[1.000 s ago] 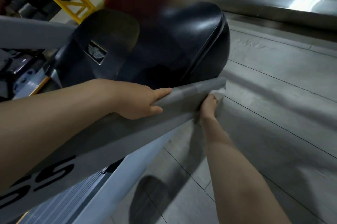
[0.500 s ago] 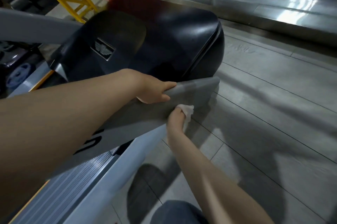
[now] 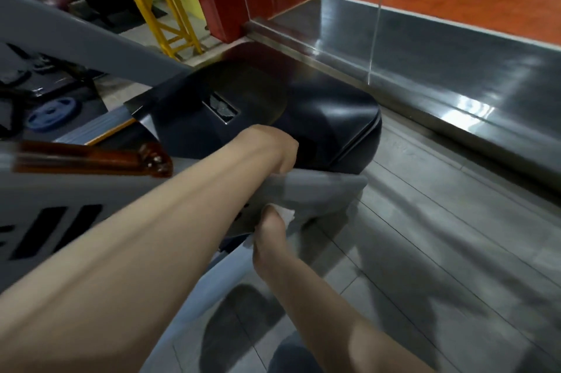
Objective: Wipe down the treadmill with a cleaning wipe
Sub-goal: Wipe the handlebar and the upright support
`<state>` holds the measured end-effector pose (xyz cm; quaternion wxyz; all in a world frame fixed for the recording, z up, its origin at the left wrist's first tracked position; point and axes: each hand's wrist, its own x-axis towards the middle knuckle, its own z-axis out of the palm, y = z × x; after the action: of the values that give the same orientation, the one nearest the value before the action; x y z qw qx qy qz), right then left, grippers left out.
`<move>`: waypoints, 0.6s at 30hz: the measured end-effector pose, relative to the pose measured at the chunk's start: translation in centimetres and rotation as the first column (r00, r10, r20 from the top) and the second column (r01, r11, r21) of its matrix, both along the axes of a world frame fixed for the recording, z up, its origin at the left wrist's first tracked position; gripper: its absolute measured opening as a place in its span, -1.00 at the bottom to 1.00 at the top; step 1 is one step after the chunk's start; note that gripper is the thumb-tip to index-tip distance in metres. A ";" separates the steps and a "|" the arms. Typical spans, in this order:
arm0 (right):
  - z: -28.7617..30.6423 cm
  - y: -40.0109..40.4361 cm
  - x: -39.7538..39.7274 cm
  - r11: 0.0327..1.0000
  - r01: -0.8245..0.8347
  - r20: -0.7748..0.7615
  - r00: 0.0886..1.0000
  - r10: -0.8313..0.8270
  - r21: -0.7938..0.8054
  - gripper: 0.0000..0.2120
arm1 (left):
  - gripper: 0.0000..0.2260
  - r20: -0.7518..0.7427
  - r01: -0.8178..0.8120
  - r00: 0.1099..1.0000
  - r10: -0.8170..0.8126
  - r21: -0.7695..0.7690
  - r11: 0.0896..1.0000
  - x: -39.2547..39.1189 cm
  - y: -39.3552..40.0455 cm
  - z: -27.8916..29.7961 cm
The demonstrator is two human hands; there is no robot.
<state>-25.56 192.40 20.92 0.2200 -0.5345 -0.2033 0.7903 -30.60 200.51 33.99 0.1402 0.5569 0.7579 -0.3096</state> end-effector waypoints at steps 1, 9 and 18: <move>0.0 0.1 -0.4 1.000 -0.018 0.038 0.999 0.018 0.010 -0.88 | -0.67 -0.005 -0.007 1.000 0.007 0.042 0.999 0.0 -1.2 1.3; 5.9 -3.6 1.3 0.992 -0.105 0.009 0.994 0.106 -0.066 -0.69 | -0.74 -0.199 0.079 0.979 -0.040 0.196 0.977 0.3 -11.4 9.7; 12.2 -7.0 0.1 0.977 -0.140 -0.062 0.989 0.132 -0.159 -0.75 | -0.75 -0.353 0.093 0.936 0.007 0.264 0.960 -1.8 -20.3 16.5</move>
<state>-25.42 185.40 33.10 0.1263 -0.5153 -0.1684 0.8308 -32.39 180.17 50.46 -0.0829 0.5236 0.7939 -0.2977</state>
